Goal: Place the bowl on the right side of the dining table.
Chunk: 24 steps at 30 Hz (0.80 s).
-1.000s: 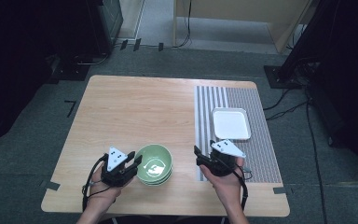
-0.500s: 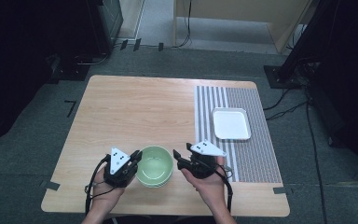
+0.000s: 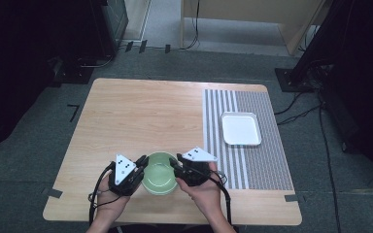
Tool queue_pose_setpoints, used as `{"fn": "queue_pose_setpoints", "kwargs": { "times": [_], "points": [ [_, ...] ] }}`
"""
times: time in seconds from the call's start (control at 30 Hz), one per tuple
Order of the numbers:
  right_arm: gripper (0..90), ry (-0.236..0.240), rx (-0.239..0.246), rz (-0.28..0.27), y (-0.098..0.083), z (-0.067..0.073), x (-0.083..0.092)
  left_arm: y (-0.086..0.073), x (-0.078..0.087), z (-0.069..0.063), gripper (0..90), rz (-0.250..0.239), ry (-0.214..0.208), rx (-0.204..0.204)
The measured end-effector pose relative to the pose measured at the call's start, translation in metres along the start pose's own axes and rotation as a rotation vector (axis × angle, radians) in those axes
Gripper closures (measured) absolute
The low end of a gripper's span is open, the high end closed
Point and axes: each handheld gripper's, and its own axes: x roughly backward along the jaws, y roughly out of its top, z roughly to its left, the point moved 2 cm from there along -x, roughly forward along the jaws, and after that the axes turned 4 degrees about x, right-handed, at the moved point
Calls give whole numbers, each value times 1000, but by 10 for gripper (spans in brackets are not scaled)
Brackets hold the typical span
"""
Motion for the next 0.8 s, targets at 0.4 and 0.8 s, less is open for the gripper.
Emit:
{"fn": "queue_pose_setpoints", "kwargs": {
  "times": [0.4, 0.8],
  "points": [
    [868, -13, 62, -52, -1, 2, 3, 0, -1, 5, 855, -5, -22, 35],
    [880, -70, 165, -150, 2, 12, 15, -3, -5, 6, 626, 31, -78, 96]
  ]
}}
